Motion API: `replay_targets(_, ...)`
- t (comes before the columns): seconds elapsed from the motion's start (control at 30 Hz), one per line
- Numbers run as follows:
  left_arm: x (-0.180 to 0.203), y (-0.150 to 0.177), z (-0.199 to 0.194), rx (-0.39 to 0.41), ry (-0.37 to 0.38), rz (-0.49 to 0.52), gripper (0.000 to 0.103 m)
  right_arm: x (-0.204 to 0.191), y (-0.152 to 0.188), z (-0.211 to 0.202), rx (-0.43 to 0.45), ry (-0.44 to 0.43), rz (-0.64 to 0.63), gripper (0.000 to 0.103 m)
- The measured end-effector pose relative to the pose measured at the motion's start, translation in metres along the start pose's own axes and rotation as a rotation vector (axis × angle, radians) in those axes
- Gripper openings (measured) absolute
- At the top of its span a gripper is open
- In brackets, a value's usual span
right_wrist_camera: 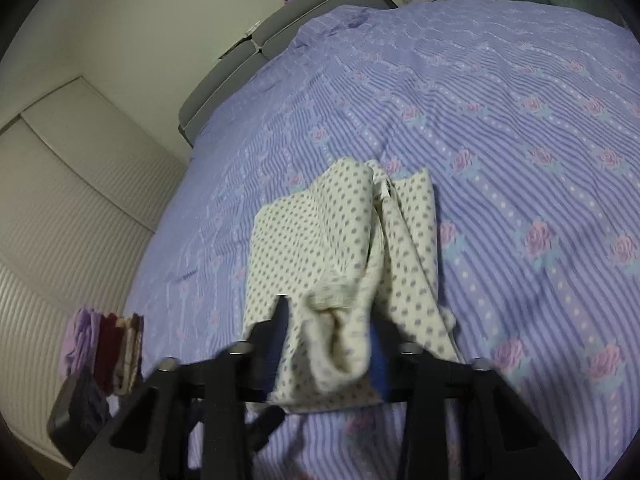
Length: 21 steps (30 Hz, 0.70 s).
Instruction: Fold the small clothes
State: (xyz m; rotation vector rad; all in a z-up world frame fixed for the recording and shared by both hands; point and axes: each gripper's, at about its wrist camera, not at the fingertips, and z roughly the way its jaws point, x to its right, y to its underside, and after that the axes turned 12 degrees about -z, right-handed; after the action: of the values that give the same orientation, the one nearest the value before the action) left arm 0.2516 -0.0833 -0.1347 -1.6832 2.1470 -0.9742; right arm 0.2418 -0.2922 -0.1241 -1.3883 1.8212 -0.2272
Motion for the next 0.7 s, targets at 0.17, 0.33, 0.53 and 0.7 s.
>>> replay_targets(0.17, 0.010, 0.007, -0.006, 0.019, 0.000, 0.044, 0.055, 0.003, 0.005, -0.020, 0.045, 0.016, -0.011, 0.016)
replay_targets(0.33, 0.012, 0.009, 0.002, 0.006, -0.028, 0.030, 0.055, 0.003, 0.009, -0.040, 0.072, 0.044, -0.045, 0.016)
replay_targets(0.53, 0.009, 0.003, -0.001, 0.055, -0.049, -0.064, 0.055, 0.003, -0.006, -0.042, 0.089, 0.013, -0.045, 0.016)
replay_targets(0.7, -0.005, 0.007, 0.001, 0.056, -0.129, -0.146, 0.057, 0.005, -0.005, -0.040, 0.076, 0.032, -0.083, 0.016)
